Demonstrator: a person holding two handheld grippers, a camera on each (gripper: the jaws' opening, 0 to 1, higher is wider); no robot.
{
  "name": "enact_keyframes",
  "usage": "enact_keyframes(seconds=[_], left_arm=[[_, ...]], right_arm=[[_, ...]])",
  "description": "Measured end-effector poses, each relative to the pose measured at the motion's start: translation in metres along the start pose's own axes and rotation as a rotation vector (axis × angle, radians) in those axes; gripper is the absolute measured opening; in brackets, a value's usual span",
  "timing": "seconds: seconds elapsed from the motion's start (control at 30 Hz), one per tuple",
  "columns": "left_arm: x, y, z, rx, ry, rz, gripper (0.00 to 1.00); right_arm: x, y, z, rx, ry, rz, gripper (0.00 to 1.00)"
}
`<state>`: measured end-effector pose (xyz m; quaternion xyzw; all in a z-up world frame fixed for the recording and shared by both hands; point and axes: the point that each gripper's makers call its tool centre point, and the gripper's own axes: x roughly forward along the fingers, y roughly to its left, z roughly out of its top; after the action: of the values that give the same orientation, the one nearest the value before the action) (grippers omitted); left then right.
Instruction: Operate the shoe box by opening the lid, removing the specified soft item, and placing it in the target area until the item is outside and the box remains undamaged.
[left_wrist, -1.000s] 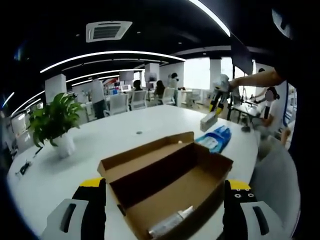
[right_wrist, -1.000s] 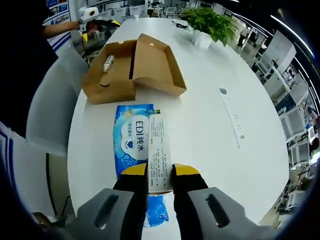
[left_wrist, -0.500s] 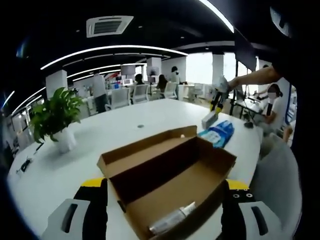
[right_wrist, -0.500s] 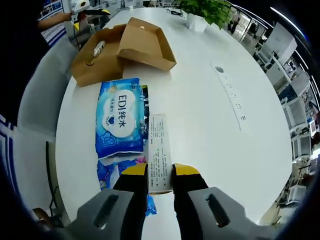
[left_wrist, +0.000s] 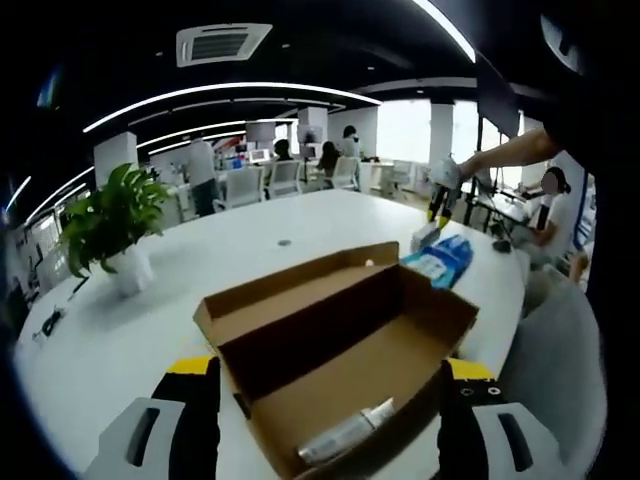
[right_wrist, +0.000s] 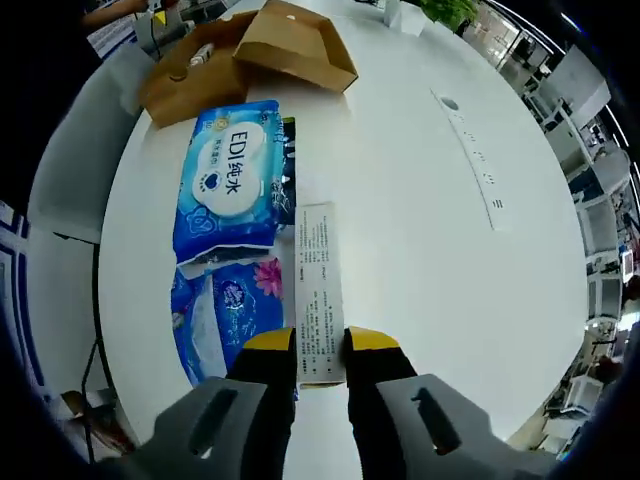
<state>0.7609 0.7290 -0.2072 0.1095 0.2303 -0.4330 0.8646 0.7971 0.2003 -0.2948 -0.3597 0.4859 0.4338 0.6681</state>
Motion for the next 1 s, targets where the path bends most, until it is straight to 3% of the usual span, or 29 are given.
enact_keyframes(seconds=[0.5,1.0], left_arm=[[0.01,-0.011,0.002,0.004,0.035,-0.017,0.91],[0.014,-0.016,0.002,0.001,0.043,-0.031,0.9]], right_arm=[[0.009,0.003,-0.023,-0.075,0.112,0.013,0.16],[0.009,-0.006,-0.022,-0.084,0.112,-0.013,0.17]])
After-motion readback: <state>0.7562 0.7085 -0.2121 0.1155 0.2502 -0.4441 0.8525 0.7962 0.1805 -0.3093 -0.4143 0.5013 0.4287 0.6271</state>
